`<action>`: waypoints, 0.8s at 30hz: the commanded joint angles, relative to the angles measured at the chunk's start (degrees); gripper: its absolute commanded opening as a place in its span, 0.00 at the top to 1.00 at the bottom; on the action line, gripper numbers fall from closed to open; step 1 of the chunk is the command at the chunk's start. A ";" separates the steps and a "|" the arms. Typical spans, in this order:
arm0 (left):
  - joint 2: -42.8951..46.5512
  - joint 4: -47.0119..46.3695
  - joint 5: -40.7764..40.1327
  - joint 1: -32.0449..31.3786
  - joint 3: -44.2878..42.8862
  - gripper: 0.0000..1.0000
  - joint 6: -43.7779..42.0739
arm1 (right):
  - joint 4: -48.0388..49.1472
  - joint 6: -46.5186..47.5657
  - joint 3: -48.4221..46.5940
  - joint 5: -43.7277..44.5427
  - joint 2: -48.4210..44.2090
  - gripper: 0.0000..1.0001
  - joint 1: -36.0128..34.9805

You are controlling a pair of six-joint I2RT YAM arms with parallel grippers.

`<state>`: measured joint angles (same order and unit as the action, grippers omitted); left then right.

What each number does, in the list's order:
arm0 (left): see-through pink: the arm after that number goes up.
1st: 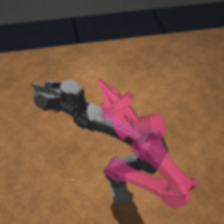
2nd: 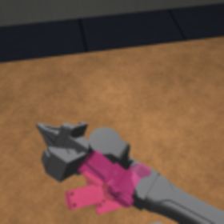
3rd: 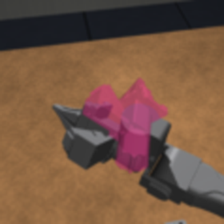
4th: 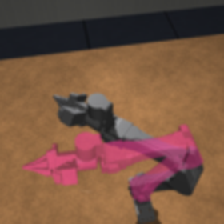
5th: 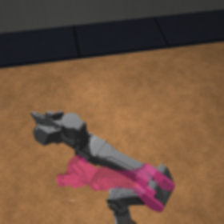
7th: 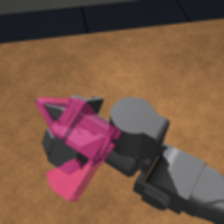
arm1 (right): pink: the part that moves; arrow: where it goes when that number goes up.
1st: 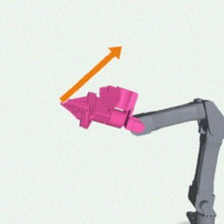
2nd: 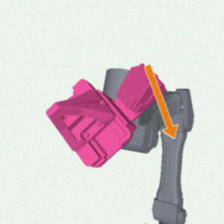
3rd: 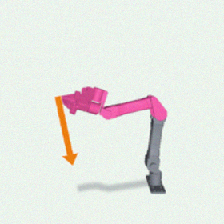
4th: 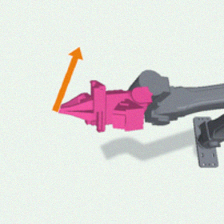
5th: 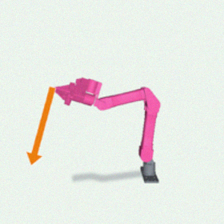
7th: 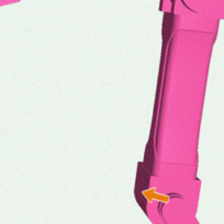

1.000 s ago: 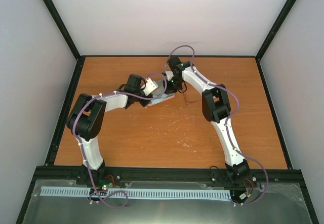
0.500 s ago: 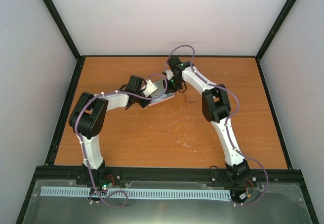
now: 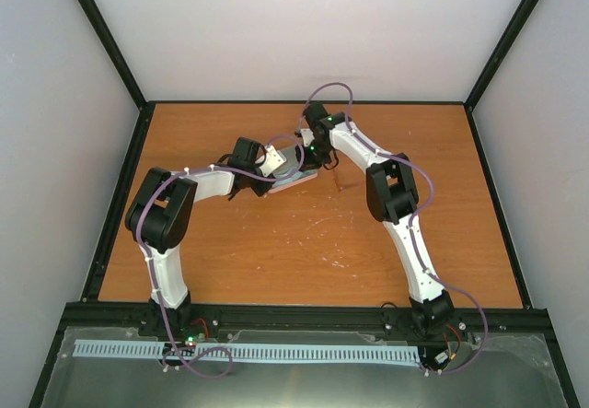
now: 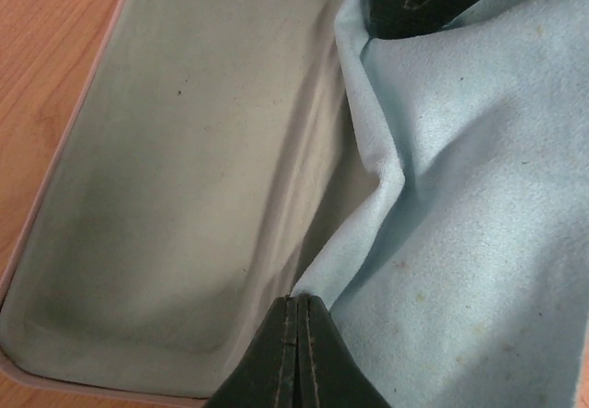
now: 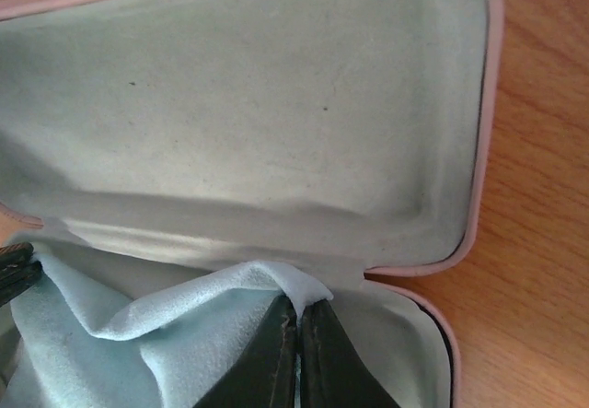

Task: Organize the sunglasses
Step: Place the glasses cleaning cloth in the sunglasses case.

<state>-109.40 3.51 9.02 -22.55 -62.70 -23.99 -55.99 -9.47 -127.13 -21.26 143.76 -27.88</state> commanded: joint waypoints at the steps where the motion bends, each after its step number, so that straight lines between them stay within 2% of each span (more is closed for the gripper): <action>1: -1.03 0.42 -0.97 0.48 -1.81 1.00 -0.35 | 0.39 -0.36 -1.10 0.90 2.40 0.94 -0.60; 13: -0.23 0.40 -2.33 0.48 -1.67 0.91 -0.13 | 0.79 -0.59 -1.07 2.06 1.49 0.82 -0.70; 15: -0.28 0.39 -2.54 0.51 -1.73 0.87 0.07 | 0.75 -0.54 -1.02 2.46 1.35 0.76 -0.84; 20: 0.21 0.26 -3.24 0.53 -1.82 0.81 0.36 | 1.94 -0.99 0.94 5.10 -0.47 0.75 -1.03; 24: 1.04 0.06 -3.70 0.48 -1.70 0.75 0.82 | 4.39 -1.80 4.50 8.27 -3.98 0.69 -1.04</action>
<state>-109.60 3.49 6.46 -22.55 -62.70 -23.81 -54.26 -10.50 -125.73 -19.33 143.15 -28.93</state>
